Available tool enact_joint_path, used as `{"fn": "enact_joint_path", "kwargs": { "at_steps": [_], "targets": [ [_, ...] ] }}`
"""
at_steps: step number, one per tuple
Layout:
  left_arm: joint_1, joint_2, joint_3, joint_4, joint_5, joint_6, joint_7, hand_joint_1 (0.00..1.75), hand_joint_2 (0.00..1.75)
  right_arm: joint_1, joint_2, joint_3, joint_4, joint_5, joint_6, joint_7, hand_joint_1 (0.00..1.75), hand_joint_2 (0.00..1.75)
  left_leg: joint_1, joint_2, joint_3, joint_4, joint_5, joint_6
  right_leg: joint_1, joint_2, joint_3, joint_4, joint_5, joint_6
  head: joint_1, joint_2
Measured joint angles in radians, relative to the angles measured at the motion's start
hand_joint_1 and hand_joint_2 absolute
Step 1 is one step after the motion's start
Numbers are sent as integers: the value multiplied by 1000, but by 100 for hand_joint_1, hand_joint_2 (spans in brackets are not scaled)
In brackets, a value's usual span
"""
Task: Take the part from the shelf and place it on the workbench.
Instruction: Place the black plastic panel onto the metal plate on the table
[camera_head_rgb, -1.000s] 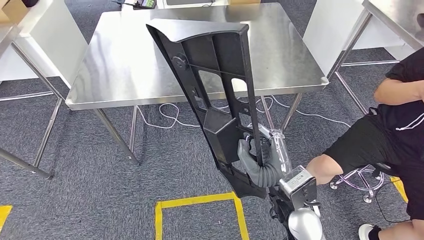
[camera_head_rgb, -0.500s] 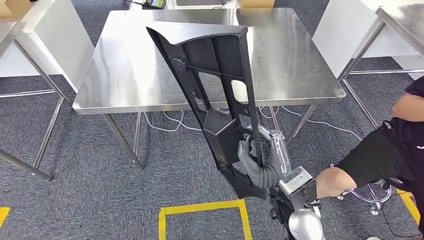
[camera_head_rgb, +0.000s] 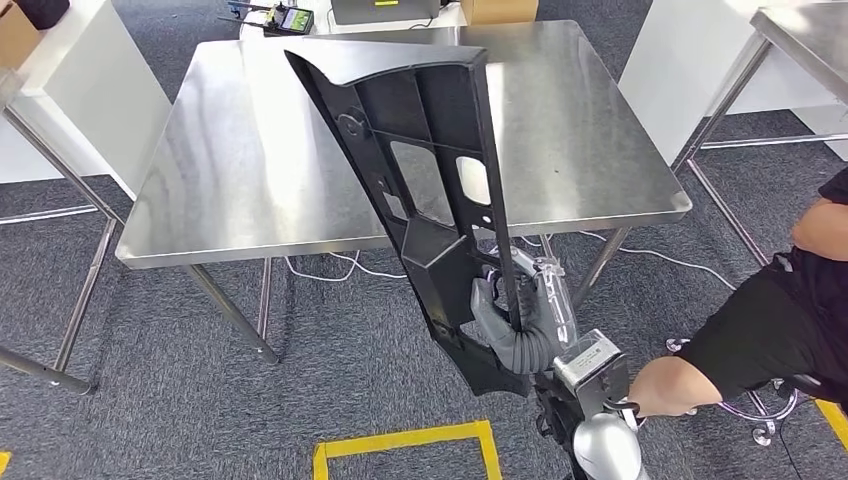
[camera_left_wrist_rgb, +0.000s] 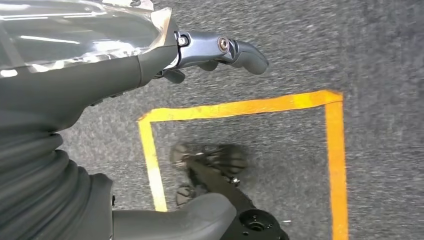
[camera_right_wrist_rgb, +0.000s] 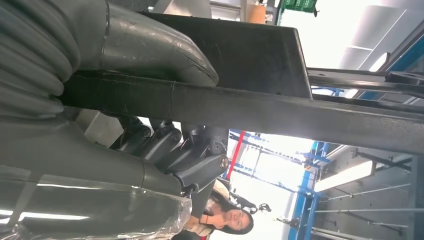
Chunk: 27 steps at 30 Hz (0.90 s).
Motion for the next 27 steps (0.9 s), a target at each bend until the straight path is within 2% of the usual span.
{"fn": "enact_joint_path", "kwargs": {
  "at_steps": [1,2,3,4,6,7,8,9,10,12,13,14,15,17,18,19,21,23,25,27],
  "targets": [
    [1,0,0,0,0,0,0,0,175,0,0,0,0,0,0,0,175,175,2,2,5,-61,63,0,-2,0,13,-1,-12,5,0,0],
    [4,1,0,1,1,1,-1,0,175,1,1,1,1,0,0,0,175,175,2,5,7,-117,109,3,-1,2,27,1,-25,11,-2,0],
    [6,2,1,1,2,1,-2,0,175,1,1,2,1,1,0,-1,175,175,0,6,10,-154,138,9,2,3,34,2,-39,18,-3,0],
    [10,2,2,2,2,2,-3,0,175,3,1,4,2,1,0,-1,175,175,-2,6,12,-175,152,18,6,4,44,5,-47,27,-4,0],
    [13,3,5,2,3,2,-6,0,175,5,1,6,3,2,1,-2,175,175,-5,3,27,-183,145,40,14,5,65,9,-58,44,-3,0],
    [13,3,6,2,3,2,-7,0,175,7,1,6,3,2,1,-2,175,175,-4,1,41,-188,148,50,14,4,72,18,-62,49,-2,0],
    [12,3,6,1,3,2,-8,0,175,6,1,7,3,2,1,-2,175,175,-4,0,54,-193,147,57,15,3,63,40,-74,49,0,0],
    [12,3,7,1,3,2,-9,0,175,5,1,7,2,2,1,-2,175,175,-4,-1,65,-196,145,64,15,2,39,82,-90,46,2,0],
    [11,3,8,1,3,2,-10,0,175,5,1,8,3,2,1,-3,175,175,-5,-2,72,-198,139,68,13,1,1,141,-111,41,4,0],
    [11,4,12,1,3,2,-10,0,175,7,0,8,3,2,1,-3,175,175,-8,-4,85,-198,124,74,13,0,-92,252,-155,37,8,0],
    [12,4,14,1,3,2,-10,0,175,9,0,8,3,2,1,-3,175,175,-11,-6,96,-198,114,75,14,0,-124,272,-165,37,8,0],
    [13,4,16,1,4,2,-10,0,175,10,-1,8,3,2,1,-3,175,175,-14,-8,108,-198,104,76,15,0,-141,262,-159,40,9,0],
    [14,4,18,1,4,2,-10,0,175,10,-1,8,3,3,1,-3,175,175,-18,-10,124,-198,92,76,17,0,-144,219,-130,44,9,0],
    [15,2,20,2,4,2,-11,0,175,10,-1,9,4,4,0,-3,175,175,-23,-14,147,-199,70,74,25,-1,-136,104,-28,47,9,0],
    [14,1,21,2,4,2,-11,0,175,10,0,10,5,5,0,-4,175,175,-26,-15,155,-199,60,71,29,-3,-131,63,13,43,10,0],
    [14,1,22,2,5,2,-12,0,175,10,0,10,6,6,0,-4,175,175,-28,-17,160,-199,53,67,29,-5,-128,42,42,36,11,0],
    [14,0,24,2,5,3,-12,0,175,8,2,11,7,8,0,-4,175,175,-31,-19,166,-191,48,58,22,-5,-115,34,57,24,13,0],
    [14,-1,25,2,5,4,-12,0,175,4,6,14,8,10,0,-4,175,175,-29,-15,144,-144,51,50,12,-4,-94,22,58,15,12,0],
    [14,-4,25,2,6,5,-12,0,175,0,8,17,9,11,0,-5,175,175,-22,-9,79,-40,30,36,8,-5,-72,14,47,0,12,0],
    [15,-5,27,2,6,5,-12,0,175,-4,9,21,11,12,1,-4,175,175,-12,-5,3,60,-20,21,7,-5,-57,13,33,-8,11,0]
  ]
}}
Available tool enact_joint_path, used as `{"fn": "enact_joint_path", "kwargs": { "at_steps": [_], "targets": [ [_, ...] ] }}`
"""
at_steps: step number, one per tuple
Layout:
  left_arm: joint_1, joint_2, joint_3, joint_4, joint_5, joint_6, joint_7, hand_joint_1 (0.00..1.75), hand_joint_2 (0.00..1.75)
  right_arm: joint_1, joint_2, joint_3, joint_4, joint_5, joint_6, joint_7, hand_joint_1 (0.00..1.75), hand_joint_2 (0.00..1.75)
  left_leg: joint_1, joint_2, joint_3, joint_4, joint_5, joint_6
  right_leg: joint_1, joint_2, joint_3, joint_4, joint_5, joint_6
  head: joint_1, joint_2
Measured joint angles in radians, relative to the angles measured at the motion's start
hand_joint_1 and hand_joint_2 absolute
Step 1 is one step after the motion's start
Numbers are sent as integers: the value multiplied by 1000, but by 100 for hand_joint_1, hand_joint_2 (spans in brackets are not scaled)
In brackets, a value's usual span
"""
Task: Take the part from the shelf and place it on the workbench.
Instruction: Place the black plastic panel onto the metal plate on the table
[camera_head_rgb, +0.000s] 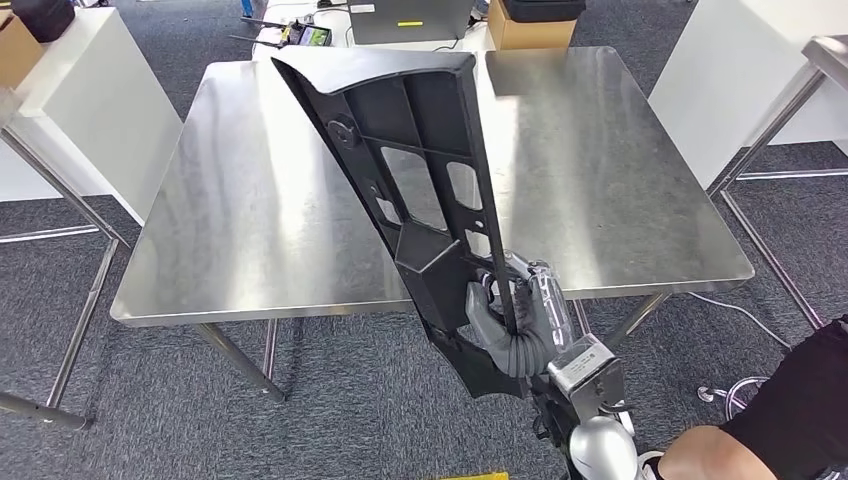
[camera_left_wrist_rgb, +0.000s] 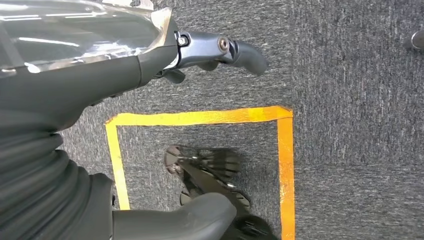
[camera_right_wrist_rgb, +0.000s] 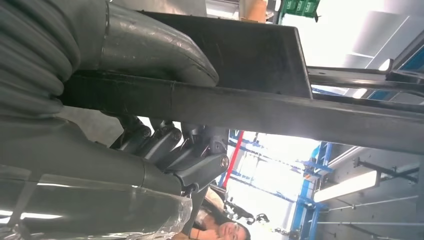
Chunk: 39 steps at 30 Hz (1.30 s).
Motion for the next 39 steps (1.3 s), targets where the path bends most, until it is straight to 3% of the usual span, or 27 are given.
{"fn": "enact_joint_path", "kwargs": {
  "at_steps": [1,2,5,7,9,11,13,15,17,18,20,22,24,27,30,31,32,33,35,37,39],
  "targets": [
    [1,0,2,0,0,0,0,0,175,-1,0,2,1,2,0,1,175,175,6,2,-26,18,-11,-6,-1,1,8,0,-7,1,0,0],
    [1,0,3,0,-1,0,0,0,175,-1,0,4,2,6,1,2,175,175,11,3,-38,8,0,-12,-2,3,17,0,-15,4,0,0],
    [0,-1,8,0,-5,0,2,0,175,-9,0,8,3,25,2,9,175,175,23,6,9,-158,118,-25,-9,6,52,1,-40,20,-1,0],
    [-3,-3,12,0,-9,0,4,0,175,-20,0,10,3,40,2,13,175,175,20,7,38,-227,131,-16,-6,7,59,-1,-55,36,-2,0],
    [-4,-5,15,-1,-15,0,6,0,175,-31,-1,13,3,57,2,16,175,175,14,7,48,-233,122,7,1,8,65,3,-60,53,-3,0],
    [-5,-8,15,-2,-23,0,8,0,175,-45,-3,17,3,82,3,21,175,175,13,7,66,-240,138,26,4,7,68,26,-66,64,-1,0],
    [-11,-10,16,-3,-32,0,10,0,175,-70,-5,26,3,117,5,29,175,175,12,6,81,-244,135,37,3,5,20,108,-86,62,0,0],
    [-17,-10,16,-3,-39,-1,14,0,175,-97,-7,40,6,157,7,42,175,175,9,6,87,-245,125,45,4,4,-68,233,-127,55,2,0],
    [-19,-10,17,-4,-45,-2,18,0,175,-121,-10,53,11,186,10,57,175,175,3,3,97,-245,114,50,6,4,-124,276,-141,56,3,0],
    [-20,-11,17,-4,-47,-2,20,0,175,-133,-11,59,14,194,13,62,175,175,-1,1,105,-245,108,50,9,4,-122,241,-117,60,3,0],
    [-21,-13,18,-6,-50,-3,22,0,175,-155,-12,69,18,204,17,67,175,175,-6,-1,124,-246,95,50,18,3,-87,115,-34,62,2,0],
    [-23,-15,18,-8,-51,-3,22,0,175,-170,-12,76,20,207,19,69,175,175,-7,-4,136,-250,84,43,29,0,-62,32,2,41,0,0],
    [-24,-17,19,-9,-52,-3,23,0,175,-180,-13,81,22,208,19,71,175,175,-7,-4,143,-245,88,30,35,0,-53,9,1,14,0,0],
    [-25,-19,21,-9,-57,-4,24,0,175,-202,-13,93,29,223,27,86,175,175,-2,1,151,-210,78,15,22,2,-3,-12,9,-11,1,0],
    [-31,-19,22,-9,-59,-5,25,0,175,-238,-12,112,43,240,38,109,175,175,8,2,87,-105,14,0,23,2,22,-13,-4,-24,-2,0],
    [-32,-19,22,-9,-60,-5,26,0,175,-244,-11,116,47,242,39,113,175,175,11,2,58,-74,5,-7,25,3,27,-12,-11,-24,-1,0],
    [-31,-19,22,-9,-60,-5,26,0,175,-248,-10,119,51,243,39,115,175,175,15,3,39,-66,15,-13,25,4,33,-11,-18,-22,-1,0],
    [-31,-19,22,-9,-60,-5,27,0,175,-251,-9,122,55,245,39,117,175,175,19,4,36,-94,49,-18,24,6,43,-9,-27,-18,-2,0],
    [-31,-18,22,-9,-62,-5,28,0,175,-263,-10,130,63,262,40,126,175,175,23,5,62,-186,120,-24,21,6,63,-9,-46,-9,-1,0],
    [-33,-18,22,-8,-70,-6,30,0,175,-293,-10,145,74,306,44,152,175,175,13,4,77,-236,135,-17,18,6,70,-12,-54,2,-1,0],
    [-34,-16,22,-9,-80,-5,34,0,175,-343,-8,171,96,389,60,206,175,175,2,8,76,-248,127,3,21,8,70,-13,-53,15,-2,0]
  ]
}}
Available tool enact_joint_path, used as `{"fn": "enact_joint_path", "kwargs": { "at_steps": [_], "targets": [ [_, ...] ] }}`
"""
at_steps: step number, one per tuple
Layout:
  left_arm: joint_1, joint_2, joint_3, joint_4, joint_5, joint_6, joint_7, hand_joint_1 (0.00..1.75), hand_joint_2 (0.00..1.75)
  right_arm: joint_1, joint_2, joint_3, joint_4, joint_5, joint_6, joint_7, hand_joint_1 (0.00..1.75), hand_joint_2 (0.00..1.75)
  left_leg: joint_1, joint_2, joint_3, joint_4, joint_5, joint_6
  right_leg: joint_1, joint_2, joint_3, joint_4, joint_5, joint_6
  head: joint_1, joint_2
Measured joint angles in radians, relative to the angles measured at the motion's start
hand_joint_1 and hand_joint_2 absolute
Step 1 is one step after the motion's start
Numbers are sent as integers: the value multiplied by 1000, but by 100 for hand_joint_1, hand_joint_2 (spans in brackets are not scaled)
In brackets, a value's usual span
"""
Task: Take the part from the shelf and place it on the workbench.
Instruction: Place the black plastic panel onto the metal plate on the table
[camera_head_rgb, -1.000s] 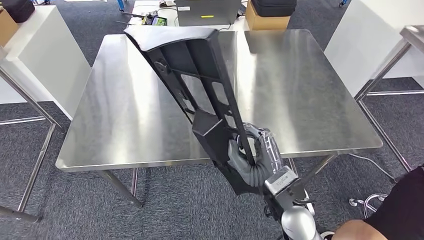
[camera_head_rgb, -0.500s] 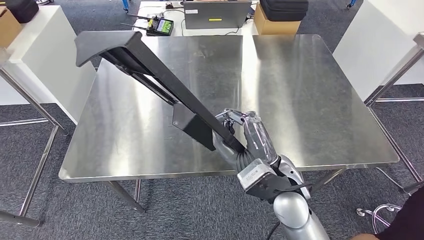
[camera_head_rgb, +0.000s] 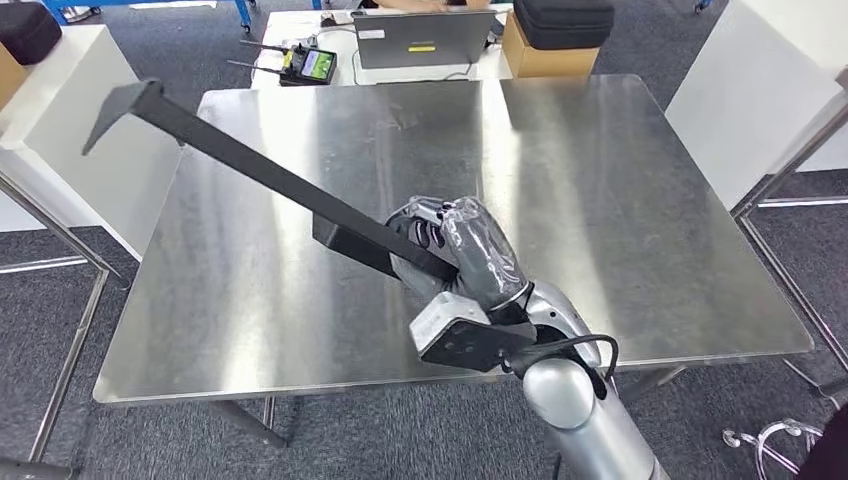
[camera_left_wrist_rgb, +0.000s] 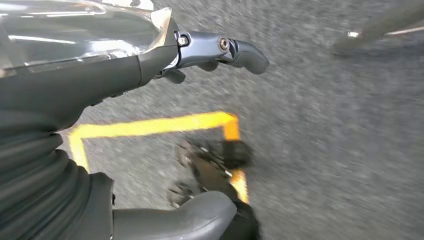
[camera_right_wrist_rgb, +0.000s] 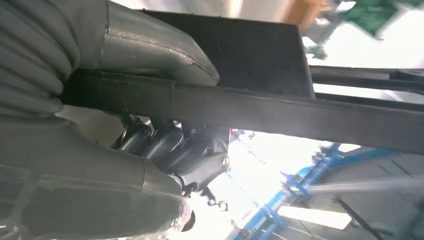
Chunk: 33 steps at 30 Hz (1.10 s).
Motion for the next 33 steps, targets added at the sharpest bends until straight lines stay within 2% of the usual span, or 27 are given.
{"fn": "enact_joint_path", "kwargs": {
  "at_steps": [2,3,4,6,7,8,9,10,11,12,13,14,16,17,21,27,29,33],
  "targets": [
    [-3,2,0,-2,-11,6,5,0,175,-60,5,31,30,111,21,62,175,175,2,3,14,-18,5,18,4,0,-1,5,-3,11,0,0],
    [-5,2,0,-4,-18,13,7,0,175,-96,9,49,50,168,30,86,175,175,5,3,24,-27,8,24,5,-1,-11,24,-8,15,1,0],
    [-9,2,0,-6,-25,23,10,0,175,-132,15,66,71,215,39,106,175,175,8,2,33,-35,9,27,3,-2,-35,63,-19,16,3,0],
    [-16,1,0,-9,-41,46,17,0,175,-203,30,104,125,290,62,142,175,175,11,1,41,-42,7,32,-3,-3,-116,191,-49,17,5,0],
    [-19,1,0,-9,-48,57,21,0,175,-235,38,123,156,319,76,161,175,175,12,1,43,-42,4,32,-8,-3,-161,251,-61,21,6,0],
    [-20,1,0,-11,-57,66,24,0,175,-265,45,141,192,349,86,181,175,175,14,0,47,-42,0,31,-13,-4,-195,283,-60,28,5,0],
    [-21,1,0,-13,-65,76,27,0,175,-294,52,157,231,379,94,200,175,175,17,-2,52,-42,-5,28,-20,-4,-211,280,-44,40,5,0],
    [-21,0,-1,-15,-74,85,29,0,175,-324,59,173,272,411,99,218,175,175,22,-4,59,-42,-10,22,-27,-5,-210,241,-10,55,6,0],
    [-21,-1,-1,-18,-82,94,30,0,175,-355,65,186,314,442,102,235,175,175,26,-6,66,-41,-16,14,-35,-7,-193,174,37,74,6,0],
    [-22,-1,-1,-21,-89,102,30,0,175,-386,69,197,360,471,104,249,175,175,29,-8,73,-40,-22,5,-41,-10,-177,110,71,88,8,0],
    [-24,-1,-1,-24,-96,108,31,0,175,-418,74,207,408,500,105,262,175,175,29,-10,76,-39,-27,-4,-42,-12,-162,60,90,86,11,0],
    [-26,0,-1,-26,-101,114,32,0,175,-447,80,216,459,527,106,273,175,175,28,-10,76,-38,-32,-11,-42,-13,-153,33,100,76,11,0],
    [-29,0,-1,-30,-109,122,31,0,175,-495,90,231,568,582,103,290,175,175,27,-9,75,-38,-38,-22,-42,-12,-147,25,101,45,9,0],
    [-30,-1,-1,-32,-111,125,31,0,175,-514,93,235,620,606,100,295,175,175,29,-8,77,-41,-39,-22,-44,-10,-146,25,108,42,6,0],
    [-32,-1,-1,-38,-120,131,26,0,175,-576,93,243,819,667,83,314,175,175,31,-6,90,-56,-33,-5,-41,-2,-145,23,111,41,4,0],
    [-31,-1,1,-43,-123,135,19,0,175,-625,56,221,1097,694,55,375,175,175,31,-3,100,-67,-31,-3,-33,1,-140,23,107,34,3,0],
    [-29,-2,4,-43,-123,131,16,0,175,-631,36,200,1169,689,43,389,175,175,31,-2,100,-68,-31,-7,-32,1,-139,23,107,34,3,0],
    [-26,-2,22,-43,-117,124,12,0,175,-635,3,153,1269,680,12,402,175,175,31,0,100,-68,-31,-26,-31,1,-138,23,108,29,3,0]
  ]
}}
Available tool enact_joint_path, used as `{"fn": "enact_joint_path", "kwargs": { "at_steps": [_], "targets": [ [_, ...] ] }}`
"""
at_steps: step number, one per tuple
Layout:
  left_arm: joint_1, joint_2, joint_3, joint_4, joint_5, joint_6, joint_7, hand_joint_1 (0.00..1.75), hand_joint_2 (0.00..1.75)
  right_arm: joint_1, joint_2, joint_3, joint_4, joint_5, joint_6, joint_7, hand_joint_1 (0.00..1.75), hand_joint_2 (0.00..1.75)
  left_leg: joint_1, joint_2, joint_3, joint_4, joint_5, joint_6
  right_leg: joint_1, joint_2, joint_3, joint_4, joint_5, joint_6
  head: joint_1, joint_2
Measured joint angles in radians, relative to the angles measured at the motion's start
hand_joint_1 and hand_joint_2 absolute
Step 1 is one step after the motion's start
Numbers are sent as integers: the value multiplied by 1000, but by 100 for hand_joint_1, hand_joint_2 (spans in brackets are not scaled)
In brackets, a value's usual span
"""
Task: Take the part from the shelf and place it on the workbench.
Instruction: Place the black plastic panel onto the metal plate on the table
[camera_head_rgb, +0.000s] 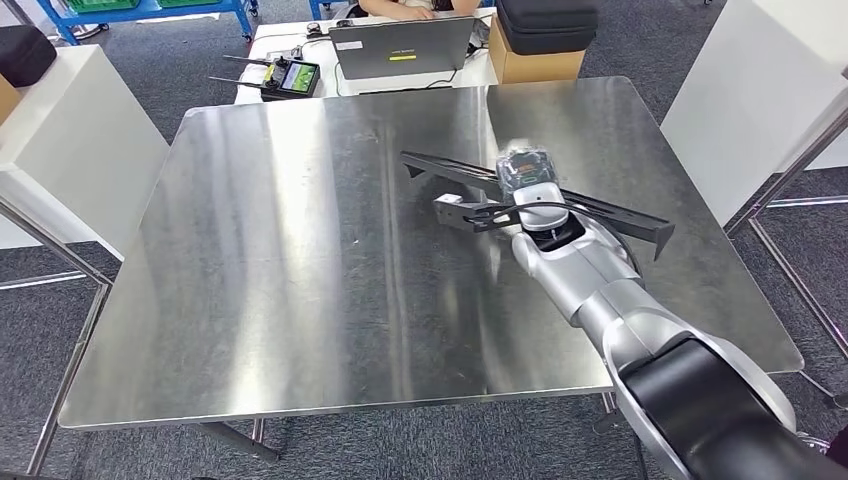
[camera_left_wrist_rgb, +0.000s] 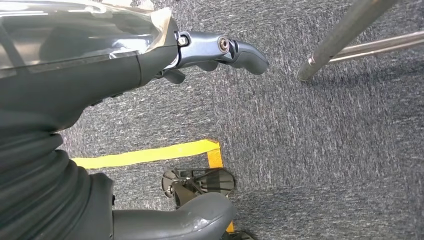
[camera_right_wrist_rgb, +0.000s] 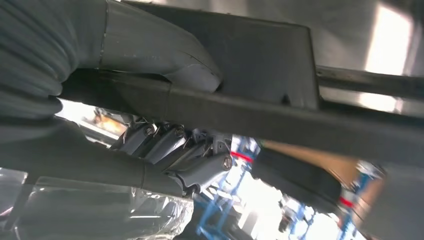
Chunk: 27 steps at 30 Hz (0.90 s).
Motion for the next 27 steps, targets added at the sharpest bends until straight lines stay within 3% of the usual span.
{"fn": "enact_joint_path", "kwargs": {
  "at_steps": [3,7,18,22,27],
  "targets": [
    [4,0,7,0,2,-9,-3,0,175,-1,-12,-19,40,-1,-10,0,175,175,-1,1,0,1,0,-6,-1,0,2,-1,0,0,0,0],
    [8,4,21,1,3,-32,-4,0,175,-1,-15,-37,70,4,-19,0,0,0,-3,0,0,3,0,-8,-2,-1,4,-1,0,0,0,0],
    [9,18,36,6,3,-29,-14,0,175,-1,-10,-43,86,25,-21,-17,0,0,-5,0,-1,6,-1,-7,-4,-1,4,-2,0,0,0,0],
    [9,18,47,11,3,-26,-18,0,0,-1,-8,-45,86,33,-24,-25,0,0,-5,0,-1,6,-2,-7,-4,-1,4,-2,0,0,0,0],
    [10,18,53,15,3,-20,-21,0,0,-1,-3,-45,87,39,-39,-29,0,0,-5,0,-1,6,-2,-7,-4,-1,4,-2,0,0,0,0]
  ]
}}
